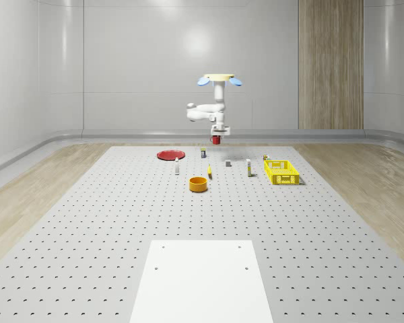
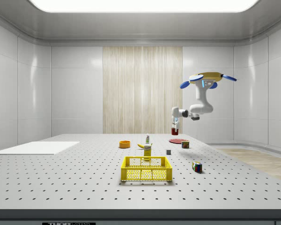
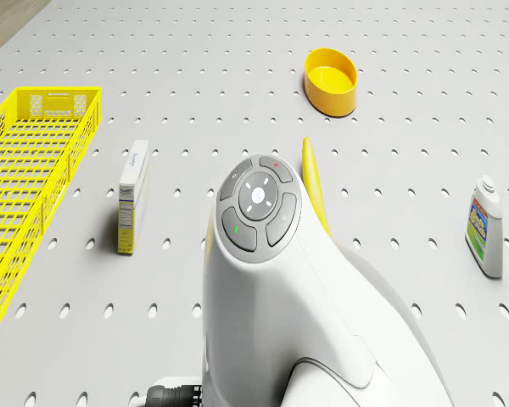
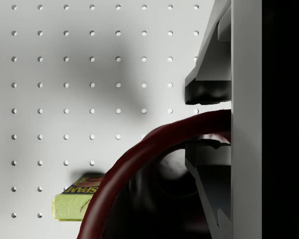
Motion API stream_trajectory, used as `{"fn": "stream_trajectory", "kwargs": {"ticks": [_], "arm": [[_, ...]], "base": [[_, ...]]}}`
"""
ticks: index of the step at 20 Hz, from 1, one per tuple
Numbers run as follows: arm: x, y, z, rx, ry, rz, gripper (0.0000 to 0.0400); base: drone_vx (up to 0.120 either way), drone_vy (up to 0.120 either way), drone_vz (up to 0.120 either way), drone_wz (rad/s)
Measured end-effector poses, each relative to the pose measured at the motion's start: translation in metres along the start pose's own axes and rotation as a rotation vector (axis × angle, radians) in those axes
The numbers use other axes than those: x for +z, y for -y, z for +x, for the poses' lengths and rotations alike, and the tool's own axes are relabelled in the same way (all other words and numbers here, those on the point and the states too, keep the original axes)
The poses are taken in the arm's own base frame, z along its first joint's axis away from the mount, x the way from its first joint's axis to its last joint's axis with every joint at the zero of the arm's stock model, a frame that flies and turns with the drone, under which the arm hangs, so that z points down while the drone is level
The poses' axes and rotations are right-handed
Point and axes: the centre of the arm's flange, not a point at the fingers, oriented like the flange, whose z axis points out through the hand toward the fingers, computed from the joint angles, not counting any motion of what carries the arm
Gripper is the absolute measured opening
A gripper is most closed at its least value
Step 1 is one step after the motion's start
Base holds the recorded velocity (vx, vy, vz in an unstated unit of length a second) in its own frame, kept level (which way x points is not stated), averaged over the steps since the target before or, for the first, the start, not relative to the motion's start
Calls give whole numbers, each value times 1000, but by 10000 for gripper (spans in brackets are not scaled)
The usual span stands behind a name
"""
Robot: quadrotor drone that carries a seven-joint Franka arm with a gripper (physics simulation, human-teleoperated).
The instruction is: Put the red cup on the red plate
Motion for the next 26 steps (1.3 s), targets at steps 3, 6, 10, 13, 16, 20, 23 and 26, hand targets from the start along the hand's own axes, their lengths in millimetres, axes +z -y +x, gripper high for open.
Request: {"fn": "stream_trajectory", "kwargs": {"ticks": [3,6,10,13,16,20,23,26], "arm": [[0,0,0,0,0,0,100],[0,0,0,0,0,0,100],[0,0,0,0,0,0,100],[0,0,0,0,0,0,100],[0,0,0,0,0,0,100],[0,0,0,0,0,0,100],[0,0,0,0,0,0,100],[0,0,0,0,0,0,100]], "base": [[0,-120,0,0],[0,-120,0,0],[0,-120,0,0],[0,-120,0,0],[0,-120,0,0],[0,-120,0,0],[0,-120,0,0],[0,-120,0,0]]}}
